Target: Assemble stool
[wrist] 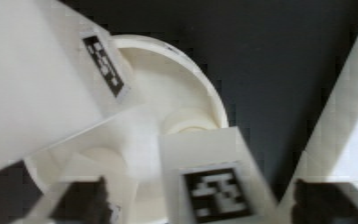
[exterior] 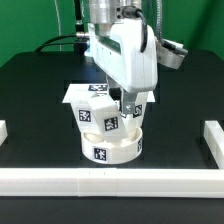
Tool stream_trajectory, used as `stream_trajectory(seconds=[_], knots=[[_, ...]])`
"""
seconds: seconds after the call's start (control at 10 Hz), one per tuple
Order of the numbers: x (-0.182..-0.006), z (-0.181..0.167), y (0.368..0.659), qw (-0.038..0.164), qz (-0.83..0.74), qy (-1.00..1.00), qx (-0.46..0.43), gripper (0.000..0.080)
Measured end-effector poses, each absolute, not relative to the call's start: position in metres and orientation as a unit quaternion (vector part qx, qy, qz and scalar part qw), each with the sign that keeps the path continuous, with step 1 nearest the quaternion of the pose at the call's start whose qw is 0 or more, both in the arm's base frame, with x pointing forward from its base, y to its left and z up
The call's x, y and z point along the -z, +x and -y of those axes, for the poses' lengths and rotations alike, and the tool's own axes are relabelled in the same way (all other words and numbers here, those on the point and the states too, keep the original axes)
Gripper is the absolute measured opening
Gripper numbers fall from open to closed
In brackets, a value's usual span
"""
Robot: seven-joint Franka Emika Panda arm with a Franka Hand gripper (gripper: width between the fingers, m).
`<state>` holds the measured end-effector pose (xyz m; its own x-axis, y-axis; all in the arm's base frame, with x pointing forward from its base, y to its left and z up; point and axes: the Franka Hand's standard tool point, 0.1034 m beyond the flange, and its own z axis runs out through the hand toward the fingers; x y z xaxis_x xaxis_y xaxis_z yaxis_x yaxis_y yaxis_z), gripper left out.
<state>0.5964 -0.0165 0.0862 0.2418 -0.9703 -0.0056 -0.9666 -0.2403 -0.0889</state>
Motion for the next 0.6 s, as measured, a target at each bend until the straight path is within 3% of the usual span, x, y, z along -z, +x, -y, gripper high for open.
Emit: stream_trajectory(seconds=[0.1,0.6], knots=[[-0.087,0.016,0.596,0.036,-0.615,-0.788,0.022,0.0607],[-0.103,0.021,0.596,0.041,-0.603,-0.797,0.011,0.0649]])
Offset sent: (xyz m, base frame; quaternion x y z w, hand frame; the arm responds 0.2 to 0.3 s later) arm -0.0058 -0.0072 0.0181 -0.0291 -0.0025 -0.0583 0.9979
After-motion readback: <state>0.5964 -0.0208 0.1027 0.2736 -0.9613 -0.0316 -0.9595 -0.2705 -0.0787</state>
